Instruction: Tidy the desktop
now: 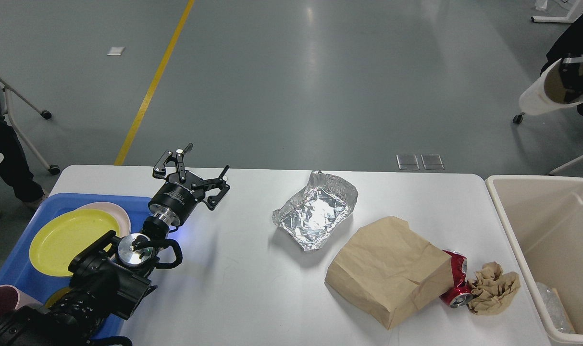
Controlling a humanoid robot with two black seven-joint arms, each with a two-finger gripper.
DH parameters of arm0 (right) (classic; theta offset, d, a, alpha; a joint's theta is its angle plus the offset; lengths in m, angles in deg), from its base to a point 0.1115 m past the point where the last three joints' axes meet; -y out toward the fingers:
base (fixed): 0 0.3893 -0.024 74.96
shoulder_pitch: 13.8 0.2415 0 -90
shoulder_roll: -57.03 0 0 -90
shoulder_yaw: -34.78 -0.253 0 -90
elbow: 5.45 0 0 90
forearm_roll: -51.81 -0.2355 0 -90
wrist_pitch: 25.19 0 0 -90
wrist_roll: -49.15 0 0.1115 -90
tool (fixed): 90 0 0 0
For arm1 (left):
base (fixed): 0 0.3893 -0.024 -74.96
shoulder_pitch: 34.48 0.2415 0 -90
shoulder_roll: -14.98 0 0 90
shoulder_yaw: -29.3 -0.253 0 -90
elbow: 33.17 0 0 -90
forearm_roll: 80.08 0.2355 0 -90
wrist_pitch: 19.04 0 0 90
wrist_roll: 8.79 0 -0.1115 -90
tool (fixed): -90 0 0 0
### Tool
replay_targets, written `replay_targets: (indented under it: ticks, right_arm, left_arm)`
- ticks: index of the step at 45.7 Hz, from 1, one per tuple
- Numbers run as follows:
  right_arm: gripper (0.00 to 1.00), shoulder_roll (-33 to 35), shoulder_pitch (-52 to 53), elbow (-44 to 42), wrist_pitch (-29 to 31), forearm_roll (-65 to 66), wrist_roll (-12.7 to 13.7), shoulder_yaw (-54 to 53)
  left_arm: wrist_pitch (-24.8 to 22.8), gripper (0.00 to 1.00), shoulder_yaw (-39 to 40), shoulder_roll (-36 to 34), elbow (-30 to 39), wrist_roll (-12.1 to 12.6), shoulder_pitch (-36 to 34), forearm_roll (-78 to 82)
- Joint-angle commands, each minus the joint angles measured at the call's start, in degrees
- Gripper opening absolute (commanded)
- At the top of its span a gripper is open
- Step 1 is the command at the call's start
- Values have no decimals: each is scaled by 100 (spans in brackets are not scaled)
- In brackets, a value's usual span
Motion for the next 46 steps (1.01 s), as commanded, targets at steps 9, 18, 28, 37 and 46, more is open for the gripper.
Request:
replay_targets:
  ticks: [9, 18, 28, 37, 46]
  right_arm:
    - [0, 562, -150, -475, -209, 56, 0, 22]
    - [0, 905, -405, -492, -904, 56, 0, 232]
    - [0, 1037, -976, -492, -1905, 21, 0, 400]
    - [0, 1152, -1688, -484, -2925, -49, -9, 303]
    - [0, 1152, -2619, -510, -3777, -76, -61, 66]
  left_arm:
    - [0, 97, 0, 0, 0, 0, 1, 3]
    - [0, 97, 0, 0, 0, 0, 1, 3]
    - [0, 97, 0, 0, 0, 0, 1, -5]
    - [0, 97, 0, 0, 0, 0, 1, 3]
    - [0, 97, 0, 0, 0, 0, 1, -5]
